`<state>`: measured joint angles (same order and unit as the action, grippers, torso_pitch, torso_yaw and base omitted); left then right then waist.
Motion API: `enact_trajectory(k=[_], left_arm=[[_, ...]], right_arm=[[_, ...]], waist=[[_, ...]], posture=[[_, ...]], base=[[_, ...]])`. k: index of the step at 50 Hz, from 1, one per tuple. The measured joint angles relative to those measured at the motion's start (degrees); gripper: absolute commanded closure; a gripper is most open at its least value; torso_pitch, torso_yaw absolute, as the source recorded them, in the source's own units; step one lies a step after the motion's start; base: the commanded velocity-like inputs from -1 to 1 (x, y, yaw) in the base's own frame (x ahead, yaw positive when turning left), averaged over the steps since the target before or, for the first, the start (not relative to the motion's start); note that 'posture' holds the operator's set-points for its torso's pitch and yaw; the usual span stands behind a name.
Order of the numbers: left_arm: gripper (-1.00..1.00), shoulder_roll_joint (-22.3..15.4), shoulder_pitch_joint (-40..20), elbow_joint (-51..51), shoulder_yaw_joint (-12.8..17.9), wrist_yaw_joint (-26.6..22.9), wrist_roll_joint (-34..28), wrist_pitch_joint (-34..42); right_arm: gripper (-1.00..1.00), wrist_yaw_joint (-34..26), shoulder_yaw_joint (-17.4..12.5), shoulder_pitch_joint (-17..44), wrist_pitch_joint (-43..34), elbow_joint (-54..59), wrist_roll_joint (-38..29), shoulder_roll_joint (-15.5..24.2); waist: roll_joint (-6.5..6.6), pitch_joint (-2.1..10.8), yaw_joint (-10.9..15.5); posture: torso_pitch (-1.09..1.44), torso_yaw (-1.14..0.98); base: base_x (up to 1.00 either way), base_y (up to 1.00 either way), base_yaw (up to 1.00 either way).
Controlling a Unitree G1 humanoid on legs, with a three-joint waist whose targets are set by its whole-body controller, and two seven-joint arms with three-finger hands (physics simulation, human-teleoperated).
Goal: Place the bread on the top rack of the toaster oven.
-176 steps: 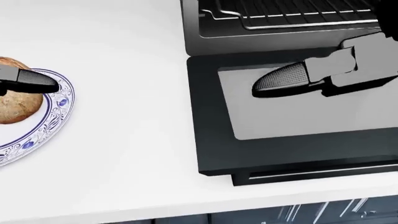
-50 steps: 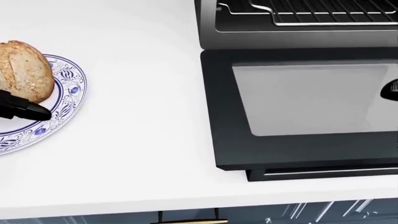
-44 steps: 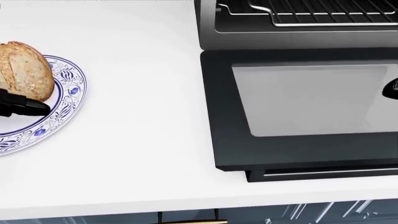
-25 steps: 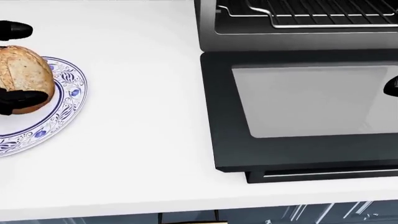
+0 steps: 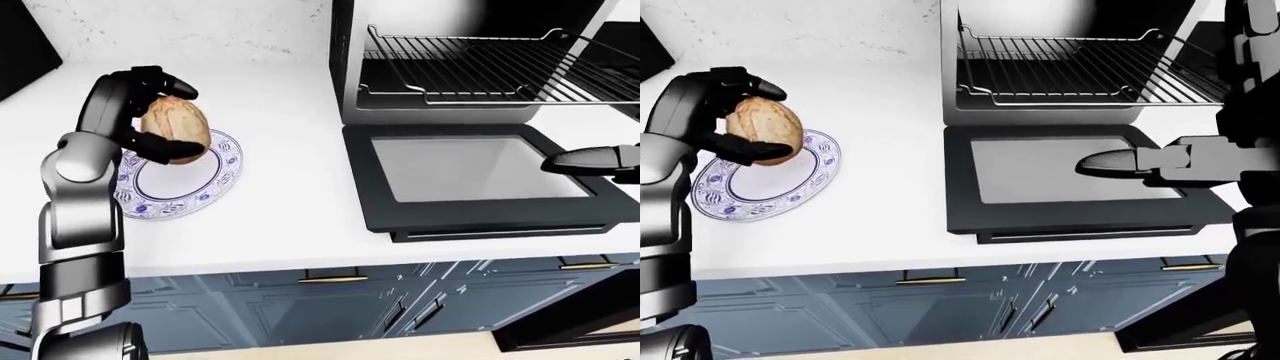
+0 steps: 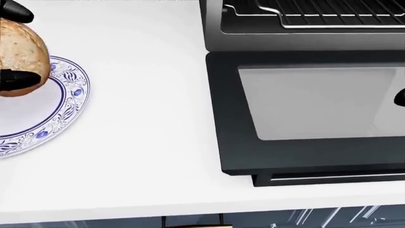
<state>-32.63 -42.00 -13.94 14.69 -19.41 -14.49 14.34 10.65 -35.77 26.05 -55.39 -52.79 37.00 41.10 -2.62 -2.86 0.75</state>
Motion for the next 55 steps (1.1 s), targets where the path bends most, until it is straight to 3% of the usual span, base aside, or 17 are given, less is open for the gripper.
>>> enact_trajectory(k=[4, 10, 17, 27, 33, 42, 50, 55], left_arm=[[0.51, -0.18, -1.42, 1.64, -0.28, -0.57, -0.12, 1.55], [1.00, 0.20, -4.50, 4.65, -1.39, -2.45, -0.27, 5.04], [1.00, 2.13, -10.21, 9.71, -3.61, -5.16, -0.22, 9.57], [1.00, 4.16, -13.56, 14.32, -4.80, -7.39, -0.55, 13.22], [1.00, 5.89, -16.94, 17.35, -6.30, -8.49, -0.93, 15.87], [1.00, 11.01, -28.55, 18.17, -9.91, -10.26, -1.46, 19.26], [1.00, 15.43, -34.47, 17.33, -11.85, -10.28, -1.97, 20.40], [1.00, 22.62, -41.07, 22.59, -15.37, -10.95, -1.12, 26.48]], right_arm=[[-1.00, 0.13, -1.21, -0.16, -0.43, -0.20, 0.65, 0.44], [-1.00, 0.96, -2.45, -0.35, -0.74, 0.05, 2.29, 1.77], [-1.00, 3.05, -5.07, -0.26, -1.72, 0.42, 6.57, 5.02], [-1.00, 6.64, -6.36, -0.95, -0.95, 1.50, 12.35, 9.36], [-1.00, 7.82, -6.83, -2.72, 0.06, 0.86, 13.96, 9.85], [-1.00, 8.49, -7.89, -4.18, -0.04, 1.03, 14.85, 10.48], [-1.00, 9.37, -12.04, -5.74, -1.68, 1.07, 16.18, 11.36], [-1.00, 10.63, -17.17, -7.38, -3.22, 1.19, 20.11, 13.40]], waist=[[0.17, -0.04, 0.00], [0.01, -0.30, 0.02], [-0.52, -0.53, 0.12], [-0.81, -0.93, 0.20], [-1.46, -1.28, 0.31], [-2.11, -1.57, 0.63], [-2.17, -1.96, 0.63], [-3.00, -2.45, 0.87]], posture=[[0.00, 0.00], [0.00, 0.00], [0.00, 0.00], [0.00, 0.00], [0.00, 0.00], [0.00, 0.00], [0.00, 0.00], [0.00, 0.00]], base=[[0.00, 0.00, 0.00], [0.00, 0.00, 0.00], [0.00, 0.00, 0.00], [0.00, 0.00, 0.00], [0.00, 0.00, 0.00], [0.00, 0.00, 0.00], [0.00, 0.00, 0.00], [0.00, 0.00, 0.00]])
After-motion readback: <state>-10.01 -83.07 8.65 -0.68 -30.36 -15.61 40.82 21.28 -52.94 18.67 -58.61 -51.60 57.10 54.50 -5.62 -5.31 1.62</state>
